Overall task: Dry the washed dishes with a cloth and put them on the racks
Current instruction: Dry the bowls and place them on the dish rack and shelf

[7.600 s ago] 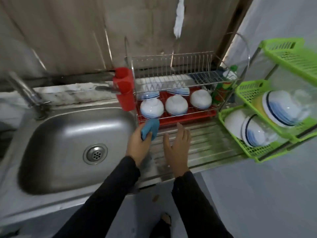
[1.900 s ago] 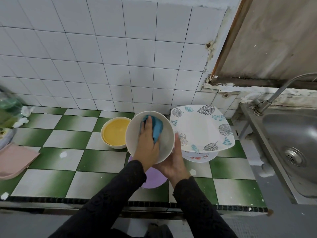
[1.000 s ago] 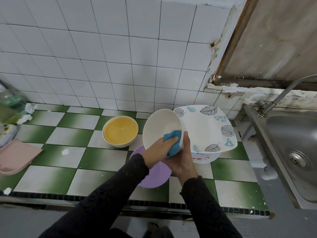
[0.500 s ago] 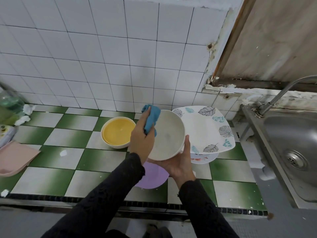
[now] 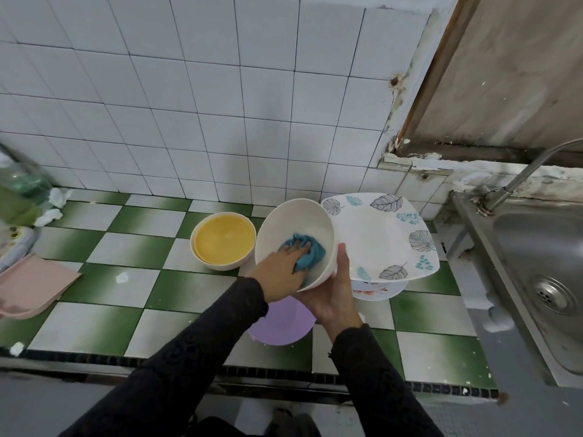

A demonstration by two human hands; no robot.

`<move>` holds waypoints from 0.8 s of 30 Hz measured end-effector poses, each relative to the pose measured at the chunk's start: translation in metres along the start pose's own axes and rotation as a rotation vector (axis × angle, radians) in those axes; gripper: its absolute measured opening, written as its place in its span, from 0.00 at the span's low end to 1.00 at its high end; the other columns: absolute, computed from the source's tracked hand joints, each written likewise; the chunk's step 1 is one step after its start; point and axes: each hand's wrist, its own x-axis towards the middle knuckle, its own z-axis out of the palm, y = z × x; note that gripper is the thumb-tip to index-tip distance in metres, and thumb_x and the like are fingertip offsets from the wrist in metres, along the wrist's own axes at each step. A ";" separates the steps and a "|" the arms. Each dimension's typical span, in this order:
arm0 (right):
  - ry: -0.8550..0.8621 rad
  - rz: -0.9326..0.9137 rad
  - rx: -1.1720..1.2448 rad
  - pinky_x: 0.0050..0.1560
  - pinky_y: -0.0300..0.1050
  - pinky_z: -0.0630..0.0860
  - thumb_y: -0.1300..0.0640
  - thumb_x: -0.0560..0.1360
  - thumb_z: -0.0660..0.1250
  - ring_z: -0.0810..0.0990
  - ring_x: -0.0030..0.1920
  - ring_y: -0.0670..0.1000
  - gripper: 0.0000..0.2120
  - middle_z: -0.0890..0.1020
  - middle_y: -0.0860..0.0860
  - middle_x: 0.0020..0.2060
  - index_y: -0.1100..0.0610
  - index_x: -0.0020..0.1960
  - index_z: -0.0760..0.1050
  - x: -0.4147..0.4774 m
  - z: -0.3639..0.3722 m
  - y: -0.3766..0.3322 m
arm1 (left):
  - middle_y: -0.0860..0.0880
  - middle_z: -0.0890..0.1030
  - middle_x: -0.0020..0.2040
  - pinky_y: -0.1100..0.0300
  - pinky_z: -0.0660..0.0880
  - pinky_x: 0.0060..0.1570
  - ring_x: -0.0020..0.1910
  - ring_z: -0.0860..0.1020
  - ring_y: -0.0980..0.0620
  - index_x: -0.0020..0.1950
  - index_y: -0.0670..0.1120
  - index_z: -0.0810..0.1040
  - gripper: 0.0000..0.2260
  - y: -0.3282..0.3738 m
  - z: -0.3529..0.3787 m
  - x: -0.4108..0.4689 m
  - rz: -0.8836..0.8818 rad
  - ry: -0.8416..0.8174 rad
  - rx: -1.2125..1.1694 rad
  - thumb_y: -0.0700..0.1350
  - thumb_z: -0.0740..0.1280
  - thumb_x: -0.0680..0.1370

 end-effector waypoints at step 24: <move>-0.015 0.069 0.079 0.67 0.72 0.70 0.34 0.67 0.75 0.73 0.69 0.67 0.44 0.74 0.63 0.70 0.52 0.76 0.68 -0.003 0.001 -0.004 | 0.51 0.76 0.64 0.66 0.73 0.62 0.62 0.74 0.61 0.70 0.50 0.71 0.19 0.022 -0.008 -0.001 0.213 0.712 -0.608 0.36 0.62 0.81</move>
